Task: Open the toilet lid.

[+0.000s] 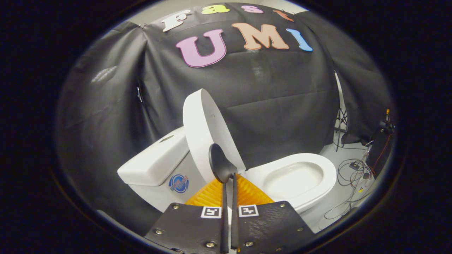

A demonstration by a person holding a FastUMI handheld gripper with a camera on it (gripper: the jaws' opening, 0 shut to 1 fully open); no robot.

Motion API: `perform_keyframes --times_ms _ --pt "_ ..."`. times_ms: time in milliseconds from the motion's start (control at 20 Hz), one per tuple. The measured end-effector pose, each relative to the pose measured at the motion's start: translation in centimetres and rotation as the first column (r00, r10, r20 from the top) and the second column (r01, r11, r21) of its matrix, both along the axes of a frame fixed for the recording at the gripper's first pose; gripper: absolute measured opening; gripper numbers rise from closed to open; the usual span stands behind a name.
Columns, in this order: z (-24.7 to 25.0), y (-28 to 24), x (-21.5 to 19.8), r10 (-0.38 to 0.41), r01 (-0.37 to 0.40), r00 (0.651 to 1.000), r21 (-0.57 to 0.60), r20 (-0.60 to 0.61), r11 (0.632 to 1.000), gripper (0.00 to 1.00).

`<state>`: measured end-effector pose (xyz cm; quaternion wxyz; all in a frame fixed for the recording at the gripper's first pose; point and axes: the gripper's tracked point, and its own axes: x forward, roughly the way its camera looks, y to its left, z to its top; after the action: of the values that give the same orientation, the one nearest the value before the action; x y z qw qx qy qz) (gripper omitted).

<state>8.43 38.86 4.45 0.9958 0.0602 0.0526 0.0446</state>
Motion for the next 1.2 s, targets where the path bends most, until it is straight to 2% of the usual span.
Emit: perform_keyframes --times_ms 200,500,600,650,800,1050,1200 --pt "-0.2 0.7 0.0 0.044 -0.043 0.999 0.032 -0.01 0.999 0.04" --pt "-0.8 1.6 -0.7 0.115 -0.116 0.992 -0.005 -0.046 0.993 0.03" --pt "-0.4 2.6 -1.0 0.13 -0.133 0.99 -0.042 -0.059 0.99 0.15" --pt "-0.4 3.6 -0.9 0.159 -0.162 0.986 -0.06 -0.058 0.985 0.15" --pt "-0.3 5.2 -1.8 0.219 -0.225 0.974 -0.106 -0.059 0.969 0.39" --pt "0.0 5.8 -2.4 0.249 -0.258 0.966 -0.163 -0.07 0.952 0.81" --pt "0.7 6.9 -2.6 0.291 -0.3 0.954 -0.18 -0.073 0.937 0.93"
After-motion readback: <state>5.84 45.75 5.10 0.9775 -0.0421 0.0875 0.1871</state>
